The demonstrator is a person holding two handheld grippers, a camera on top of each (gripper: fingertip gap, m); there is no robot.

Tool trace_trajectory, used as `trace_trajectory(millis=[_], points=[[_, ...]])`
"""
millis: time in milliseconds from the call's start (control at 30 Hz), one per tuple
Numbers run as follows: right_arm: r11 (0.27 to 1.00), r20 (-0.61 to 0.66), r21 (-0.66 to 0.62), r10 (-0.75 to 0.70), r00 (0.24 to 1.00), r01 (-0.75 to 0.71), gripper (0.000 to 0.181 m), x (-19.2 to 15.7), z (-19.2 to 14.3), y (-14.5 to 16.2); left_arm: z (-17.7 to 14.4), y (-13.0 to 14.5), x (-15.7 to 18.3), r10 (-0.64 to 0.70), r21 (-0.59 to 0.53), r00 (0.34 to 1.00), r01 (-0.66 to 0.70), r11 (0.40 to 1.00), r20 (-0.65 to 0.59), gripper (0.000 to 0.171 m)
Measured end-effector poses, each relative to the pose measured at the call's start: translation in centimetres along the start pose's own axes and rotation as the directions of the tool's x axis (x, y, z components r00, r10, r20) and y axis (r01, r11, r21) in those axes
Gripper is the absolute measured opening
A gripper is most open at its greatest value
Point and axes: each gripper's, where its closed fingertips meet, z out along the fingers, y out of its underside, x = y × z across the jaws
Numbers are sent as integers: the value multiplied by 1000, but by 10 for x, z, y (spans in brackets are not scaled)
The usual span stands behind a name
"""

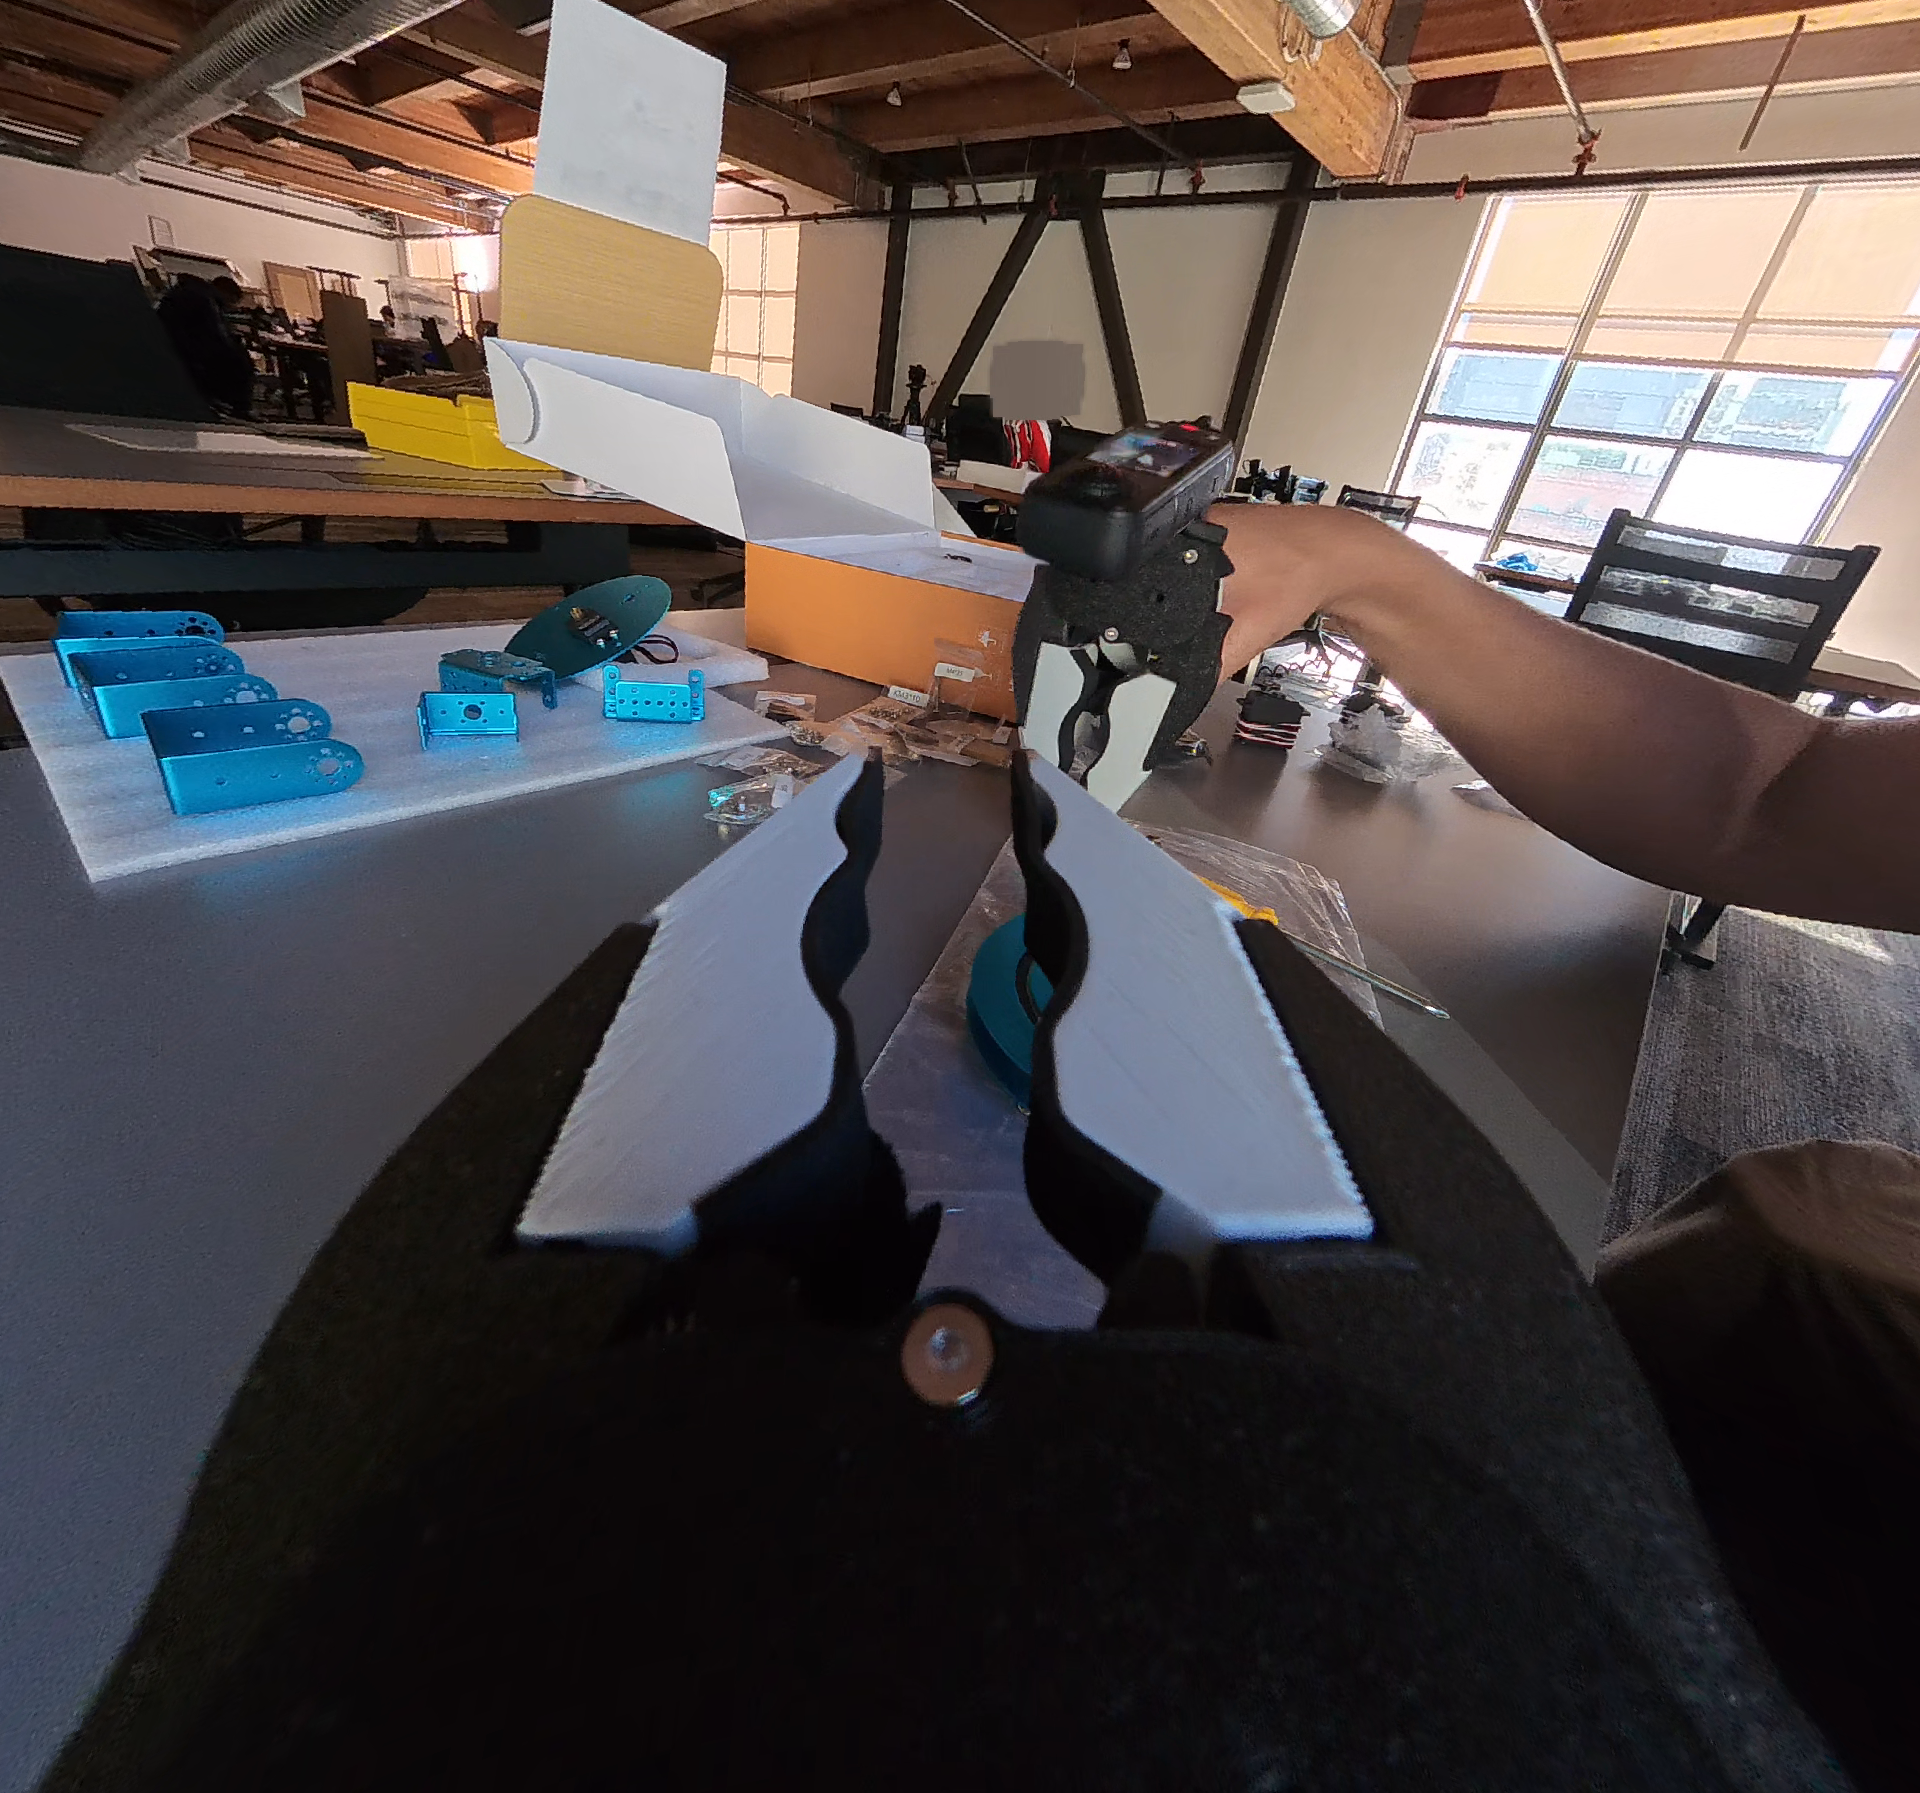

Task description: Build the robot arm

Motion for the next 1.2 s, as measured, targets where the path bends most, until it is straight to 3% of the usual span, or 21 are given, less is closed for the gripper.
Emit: trace_trajectory(millis=[433, 500, 600, 700, 833, 1067, 1133, 1200], points=[[1000, 10, 11, -8, 1000, 8, 6, -2, 5, 4, 1, 2, 1, 1, -8, 1000, -1, 1000, -4, 24], [998, 10, 58, 6, 1000, -7, 14, -1, 1, -1, 1, 2, 2, 4, -9, 1000, -4, 1000, -6, 24], [973, 30, 229, 30, 999, -36, 15, -2, -16, -17, 1, 2, 3, 7, -10, 1000, -7, 1000, -7, 24], [869, 80, 483, 83, 993, -111, 14, -5, -45, -45, 1, 3, 4, 10, -15, 1000, -10, 1000, -10, 24], [631, 234, 734, 114, 966, -252, 14, -22, -89, -84, 6, 9, 8, 45, -51, 999, -45, 998, -9, 24], [387, 386, 846, 29, 922, -367, 18, -61, -119, -126, 23, 15, 52, 68, -59, 992, -74, 995, -104, 23], [347, 399, 861, -8, 917, -372, 21, -70, -122, -135, 25, 14, 67, 20, -43, 985, -28, 999, -172, 21], [356, 386, 866, -28, 922, -351, 23, -79, -119, -143, 26, 14, 79, -21, -40, 974, 12, 999, -228, 21]])
